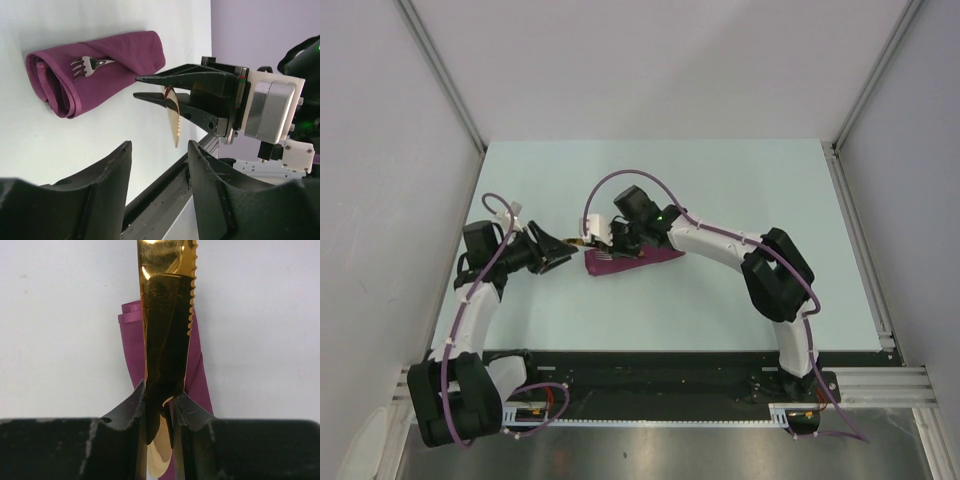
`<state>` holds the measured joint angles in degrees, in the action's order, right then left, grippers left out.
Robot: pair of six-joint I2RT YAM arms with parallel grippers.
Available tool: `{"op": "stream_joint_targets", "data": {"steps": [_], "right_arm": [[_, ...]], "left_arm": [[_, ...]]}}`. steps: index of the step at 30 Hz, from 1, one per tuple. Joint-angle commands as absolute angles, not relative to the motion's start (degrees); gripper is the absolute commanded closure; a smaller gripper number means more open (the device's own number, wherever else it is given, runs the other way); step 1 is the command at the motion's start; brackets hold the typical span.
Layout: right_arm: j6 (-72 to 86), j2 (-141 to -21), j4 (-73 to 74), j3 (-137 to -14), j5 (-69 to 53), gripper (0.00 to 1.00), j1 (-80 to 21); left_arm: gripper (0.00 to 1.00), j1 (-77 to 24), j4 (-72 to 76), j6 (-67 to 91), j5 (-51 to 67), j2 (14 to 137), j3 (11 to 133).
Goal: Fold the napkin into a case and place the utensils inside
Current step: Stuff the knife at the center of the board.
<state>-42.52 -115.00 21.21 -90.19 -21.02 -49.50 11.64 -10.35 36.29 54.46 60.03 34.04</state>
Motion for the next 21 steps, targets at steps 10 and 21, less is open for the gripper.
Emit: {"op": "stream_joint_targets", "data": {"steps": [10, 21], "right_arm": [[-54.14, -118.3, 34.27, -98.35, -29.17, 1.0, -48.78], [-55.28, -120.14, 36.56, -100.81, -29.97, 1.0, -49.31]], "left_arm": [[0.48, 11.43, -11.78, 32.87, 55.81, 61.17, 36.83], [0.69, 11.43, -10.29, 33.57, 57.56, 61.96, 35.77]]}}
